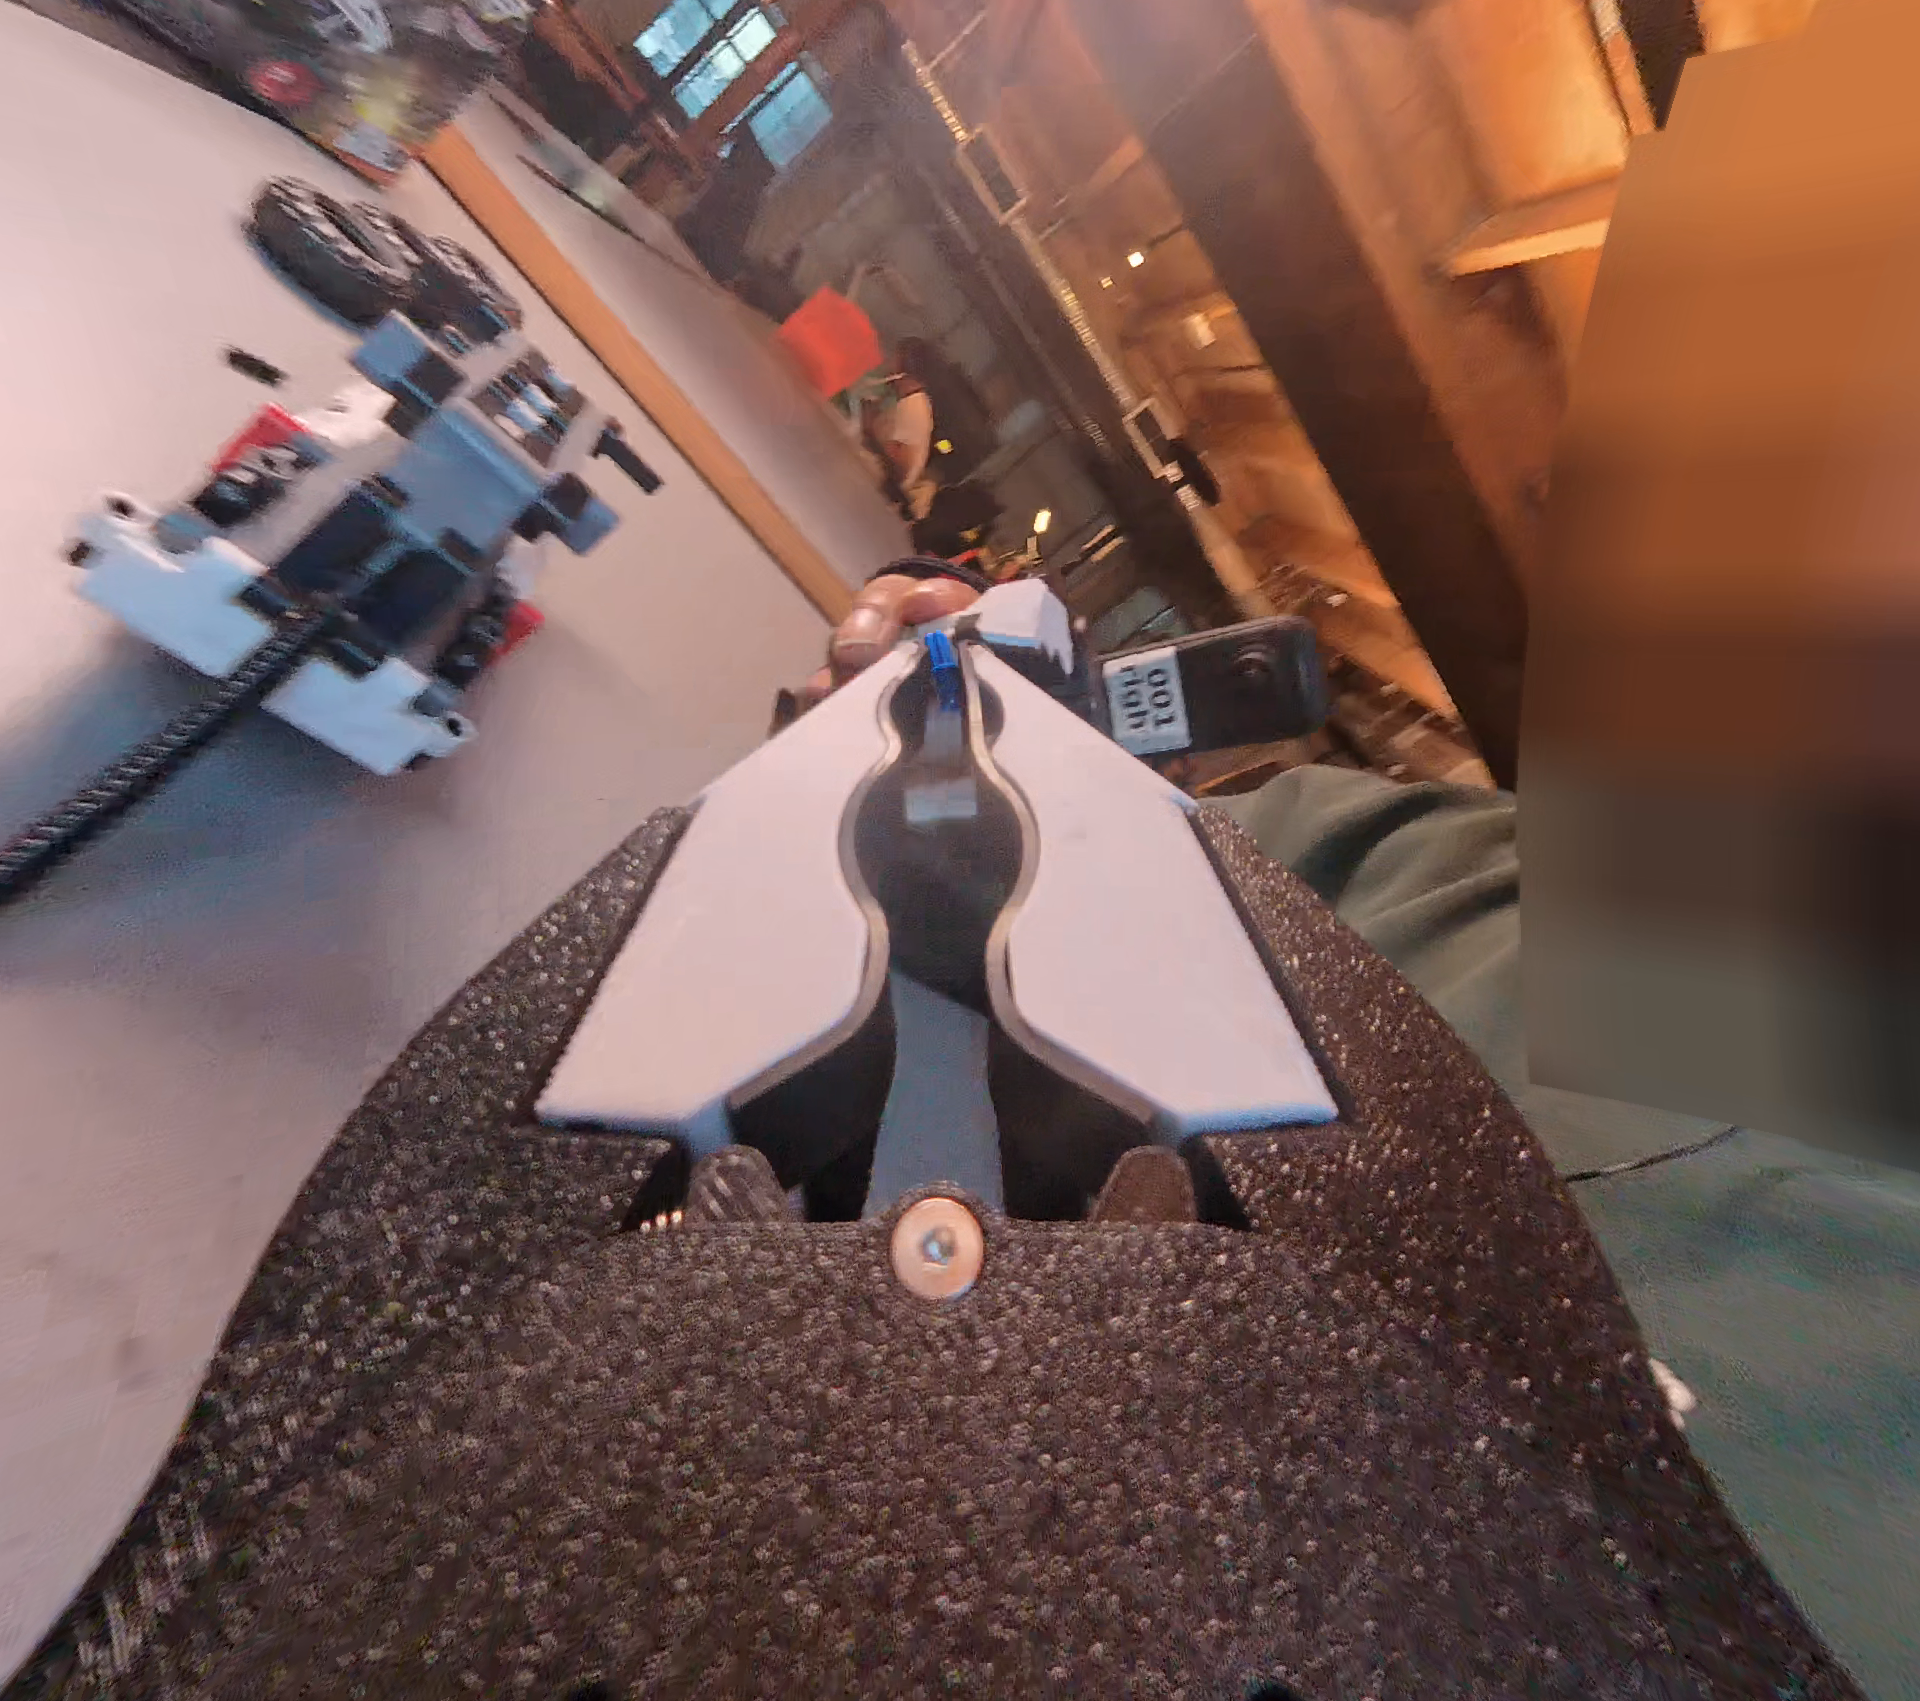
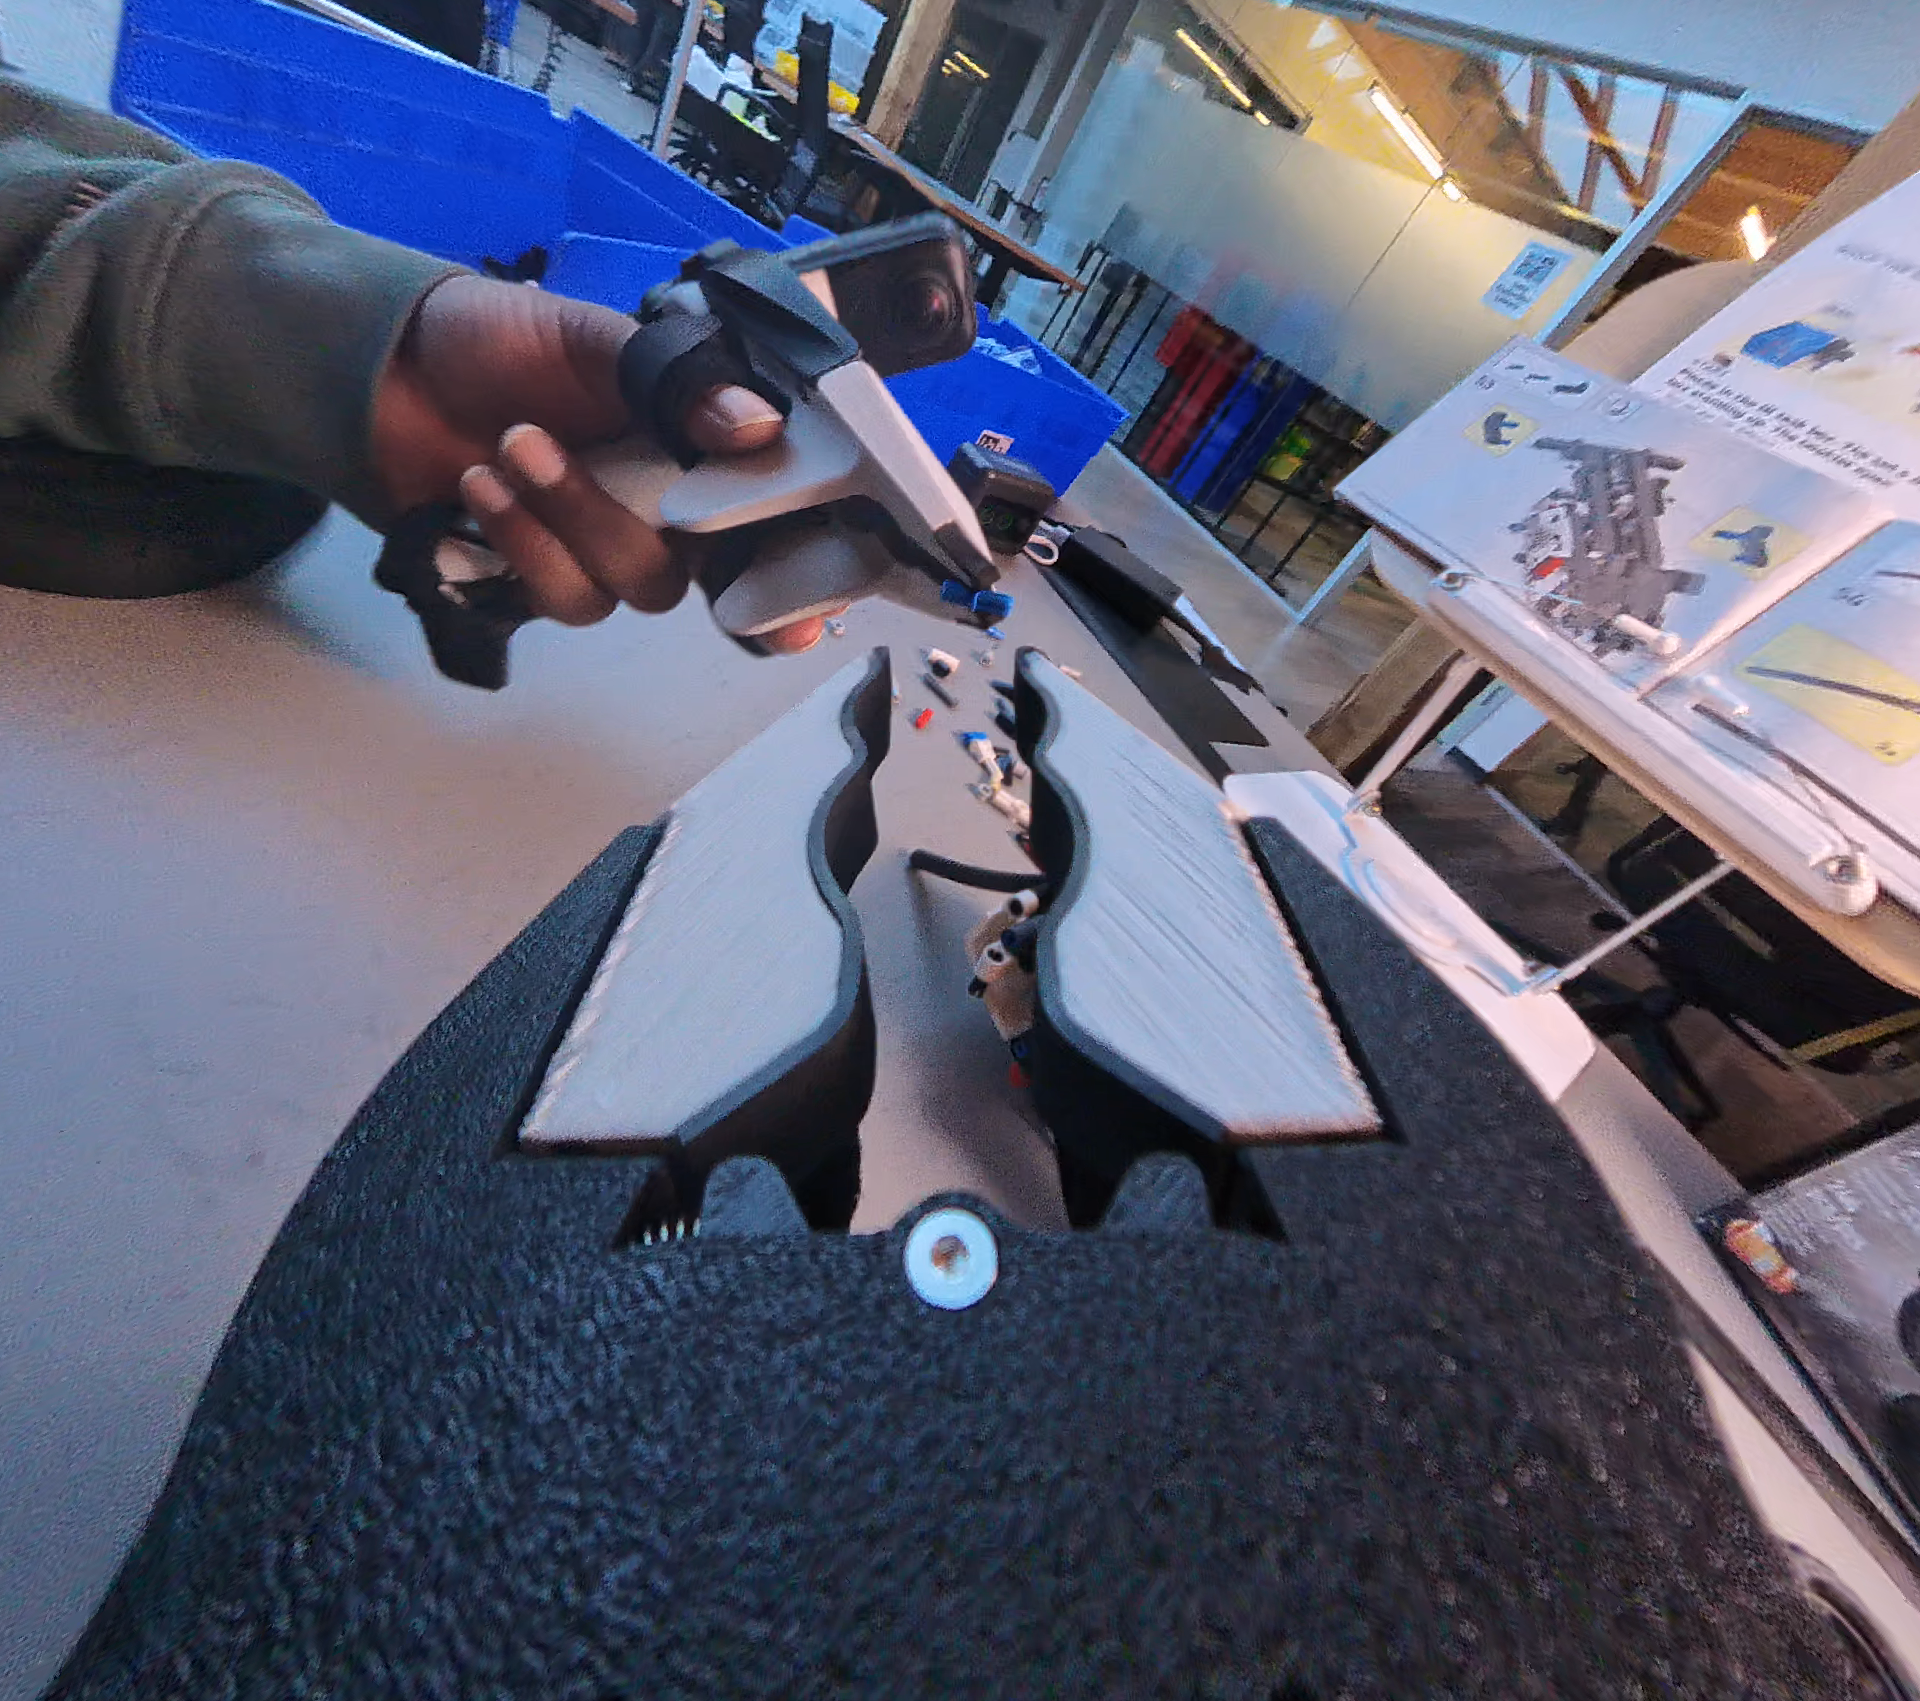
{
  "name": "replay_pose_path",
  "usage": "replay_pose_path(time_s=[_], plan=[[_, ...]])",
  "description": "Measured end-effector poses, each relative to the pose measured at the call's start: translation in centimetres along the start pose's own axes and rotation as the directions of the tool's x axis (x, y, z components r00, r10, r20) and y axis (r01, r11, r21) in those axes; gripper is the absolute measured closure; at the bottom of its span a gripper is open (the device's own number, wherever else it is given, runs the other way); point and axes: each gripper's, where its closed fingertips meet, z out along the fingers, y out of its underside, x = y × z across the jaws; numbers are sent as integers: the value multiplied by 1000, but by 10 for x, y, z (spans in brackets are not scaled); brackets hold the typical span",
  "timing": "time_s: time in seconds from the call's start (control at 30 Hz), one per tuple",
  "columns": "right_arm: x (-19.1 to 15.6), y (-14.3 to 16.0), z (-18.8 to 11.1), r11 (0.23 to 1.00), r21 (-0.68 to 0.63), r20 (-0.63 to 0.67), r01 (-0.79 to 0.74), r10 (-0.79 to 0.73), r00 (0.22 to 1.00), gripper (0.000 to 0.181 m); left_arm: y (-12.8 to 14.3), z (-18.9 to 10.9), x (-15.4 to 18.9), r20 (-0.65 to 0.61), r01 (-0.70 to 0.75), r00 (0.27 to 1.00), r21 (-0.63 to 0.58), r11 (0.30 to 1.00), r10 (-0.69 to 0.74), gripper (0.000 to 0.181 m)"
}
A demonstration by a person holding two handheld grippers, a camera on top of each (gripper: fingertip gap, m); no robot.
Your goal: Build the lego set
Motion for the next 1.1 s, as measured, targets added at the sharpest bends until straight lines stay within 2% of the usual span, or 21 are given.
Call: replay_pose_path(time_s=[0.13,0.27,0.57,0.8,0.9,1.1], plan=[[-4,-4,5,1000,-3,-29,31,-31,999,161,9,11,15,-132,150,981,54,987,-142,176],[-4,-6,6,1000,5,-58,31,-30,998,164,10,12,17,-162,184,972,73,980,-171,177],[4,-14,7,999,24,-153,37,-33,988,163,6,8,14,-144,198,973,134,971,-179,177],[1,-10,10,1000,9,-133,23,-22,991,167,7,9,15,-162,217,967,142,966,-194,177],[-1,-9,9,1000,15,-94,18,-17,995,167,9,9,15,-179,244,959,124,962,-220,177],[-13,-7,-4,998,28,148,-58,53,988,167,26,16,17,-177,257,952,20,966,-250,175]])
